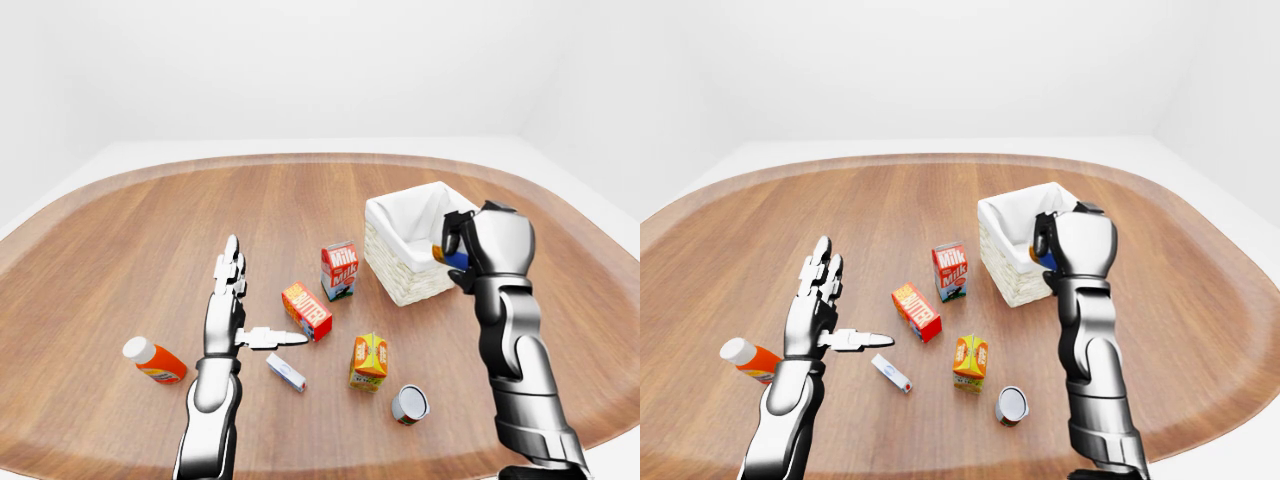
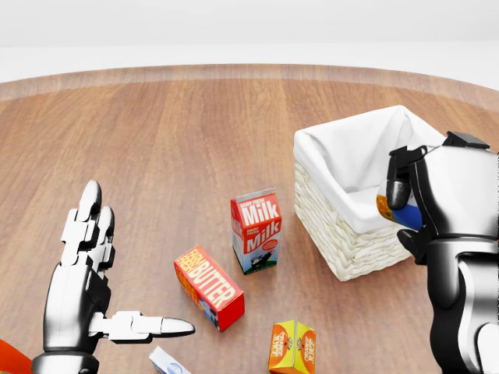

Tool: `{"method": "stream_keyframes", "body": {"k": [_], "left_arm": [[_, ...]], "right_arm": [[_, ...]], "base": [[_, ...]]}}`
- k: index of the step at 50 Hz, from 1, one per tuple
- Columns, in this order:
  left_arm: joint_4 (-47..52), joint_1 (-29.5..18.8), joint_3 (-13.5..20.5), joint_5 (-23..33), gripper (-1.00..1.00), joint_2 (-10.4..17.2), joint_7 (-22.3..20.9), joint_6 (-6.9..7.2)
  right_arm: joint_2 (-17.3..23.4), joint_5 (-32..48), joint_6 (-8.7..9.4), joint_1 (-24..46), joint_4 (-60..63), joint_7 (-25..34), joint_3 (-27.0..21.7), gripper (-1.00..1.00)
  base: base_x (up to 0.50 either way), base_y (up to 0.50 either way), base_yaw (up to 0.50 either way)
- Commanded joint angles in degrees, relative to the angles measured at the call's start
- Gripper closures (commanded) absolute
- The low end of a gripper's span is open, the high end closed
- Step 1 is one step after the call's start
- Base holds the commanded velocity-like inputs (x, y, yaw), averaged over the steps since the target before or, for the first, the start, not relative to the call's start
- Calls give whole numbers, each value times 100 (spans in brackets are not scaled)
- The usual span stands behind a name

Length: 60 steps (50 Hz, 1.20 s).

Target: Pick up the alphabet soup and the tomato sauce, and put them in the basket.

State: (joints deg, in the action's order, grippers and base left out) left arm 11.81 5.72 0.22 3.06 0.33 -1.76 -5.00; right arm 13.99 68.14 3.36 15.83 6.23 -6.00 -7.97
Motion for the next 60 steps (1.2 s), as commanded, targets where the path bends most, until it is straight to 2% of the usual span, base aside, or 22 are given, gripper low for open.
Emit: {"method": "stream_keyframes", "body": {"k": [1,13,25,37,49,60], "left_arm": [[17,-1,9,-12,-100,-1,13,0],[14,-2,9,-14,-100,-1,13,0],[-141,-90,43,-43,-100,10,5,0],[-195,-56,31,-36,-100,3,8,0],[-52,-52,17,-33,-100,4,-2,0],[-126,-46,11,-31,-100,8,-28,0]], "right_arm": [[164,127,164,687,-806,-104,123,100],[360,57,164,1941,-2608,-541,376,100],[452,7,164,2795,-3615,-578,516,100],[490,-100,162,3625,-5124,-1010,661,100],[511,-337,-52,4456,-6790,-1691,845,100],[439,-392,-101,5077,-7699,-1921,979,100]], "base": [[0,0,0],[0,0,0],[0,0,0],[0,0,0],[0,0,0],[0,0,0]]}}
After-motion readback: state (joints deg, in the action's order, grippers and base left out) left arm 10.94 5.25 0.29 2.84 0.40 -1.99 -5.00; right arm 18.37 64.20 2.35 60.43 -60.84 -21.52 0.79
